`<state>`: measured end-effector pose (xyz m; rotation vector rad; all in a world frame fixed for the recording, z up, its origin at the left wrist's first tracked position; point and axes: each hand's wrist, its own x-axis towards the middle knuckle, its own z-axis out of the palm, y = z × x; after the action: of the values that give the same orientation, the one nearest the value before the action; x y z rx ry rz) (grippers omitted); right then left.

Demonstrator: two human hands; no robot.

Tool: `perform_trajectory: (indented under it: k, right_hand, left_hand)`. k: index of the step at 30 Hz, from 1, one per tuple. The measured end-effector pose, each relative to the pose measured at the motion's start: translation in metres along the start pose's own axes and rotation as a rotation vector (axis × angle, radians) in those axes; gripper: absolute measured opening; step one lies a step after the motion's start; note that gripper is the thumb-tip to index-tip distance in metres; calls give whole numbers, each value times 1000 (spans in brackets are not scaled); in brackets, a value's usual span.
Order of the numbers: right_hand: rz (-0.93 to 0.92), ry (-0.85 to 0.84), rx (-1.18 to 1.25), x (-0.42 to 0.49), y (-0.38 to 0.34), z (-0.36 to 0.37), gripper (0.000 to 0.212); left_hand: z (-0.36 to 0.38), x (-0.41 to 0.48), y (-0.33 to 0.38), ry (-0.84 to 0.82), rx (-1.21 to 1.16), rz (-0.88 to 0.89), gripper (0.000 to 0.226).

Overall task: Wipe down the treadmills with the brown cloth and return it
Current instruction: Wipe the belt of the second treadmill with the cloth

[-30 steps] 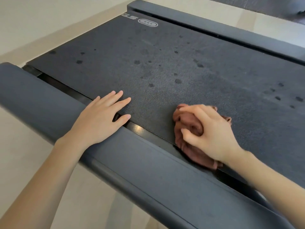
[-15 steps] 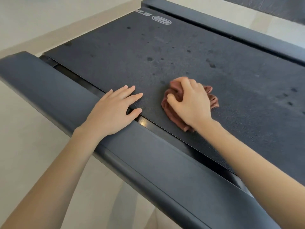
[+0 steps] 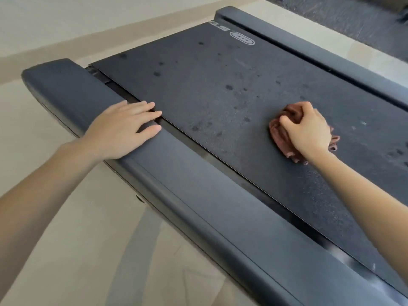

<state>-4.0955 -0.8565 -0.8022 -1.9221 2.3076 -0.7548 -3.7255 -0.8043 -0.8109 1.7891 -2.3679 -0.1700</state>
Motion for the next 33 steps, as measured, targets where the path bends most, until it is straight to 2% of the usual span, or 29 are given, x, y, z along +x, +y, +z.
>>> perform_trajectory:
  k: [1,3,8,12,15,18,22,28,33]
  right_hand:
    - [48,8,-19,3,-11,6,43]
    - [30,-10,-46,-2,-38,20,45]
    - [-247,-64,54,-55,-107,42,37]
    - [-421,-200,81,-87,-97,18,39]
    - [-365,-228,5,-96,-53,-12,40]
    - [-196,-140,14,-100,-14,-30,37]
    - [-84,-29,9,-88,-25,-8,34]
    - [-255,-35,42,-58,-78,30,28]
    - [-435,-66,64,-17,-162,86,34]
  left_hand:
    - [1,0,1,11,9,1,54]
    - [3,-1,0,20,9,2,53]
    - [4,0,-1,10,-1,13,53]
    - [6,1,-1,9,-7,27,51]
    - [6,-2,-4,16,-29,22,49]
    - [5,-4,-2,57,-43,23,45]
    - [7,-6,-3,85,-61,2,43]
    - [9,-6,1,118,-70,-44,44]
    - [5,-8,3,121,-29,-142,72]
